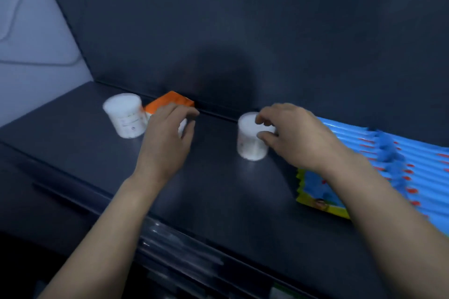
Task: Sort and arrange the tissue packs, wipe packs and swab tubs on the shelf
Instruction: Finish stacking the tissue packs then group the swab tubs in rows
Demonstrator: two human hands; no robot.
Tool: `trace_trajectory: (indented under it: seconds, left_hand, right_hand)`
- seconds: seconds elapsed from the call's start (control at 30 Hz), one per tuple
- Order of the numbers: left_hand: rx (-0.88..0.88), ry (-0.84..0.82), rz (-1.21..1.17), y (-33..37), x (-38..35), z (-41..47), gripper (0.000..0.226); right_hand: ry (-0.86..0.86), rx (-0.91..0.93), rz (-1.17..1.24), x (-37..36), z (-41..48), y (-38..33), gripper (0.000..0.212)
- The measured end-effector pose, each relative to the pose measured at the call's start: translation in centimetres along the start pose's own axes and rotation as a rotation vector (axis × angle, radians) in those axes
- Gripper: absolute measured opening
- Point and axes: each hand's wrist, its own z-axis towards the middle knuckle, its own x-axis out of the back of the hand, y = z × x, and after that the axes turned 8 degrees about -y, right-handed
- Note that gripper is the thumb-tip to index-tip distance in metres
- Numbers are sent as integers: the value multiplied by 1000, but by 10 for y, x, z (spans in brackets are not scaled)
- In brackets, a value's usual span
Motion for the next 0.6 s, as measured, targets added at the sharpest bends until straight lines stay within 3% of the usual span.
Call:
trace_trajectory:
  seconds: [0.3,0.6]
  left_hand:
    - [263,30,65,-90,55,-3,22]
    - [420,-48,174,-124,74,-7,29]
  right_hand:
    - [-134,164,57,-28,95,-81,44]
    - [-275,222,51,-54,142,-111,81]
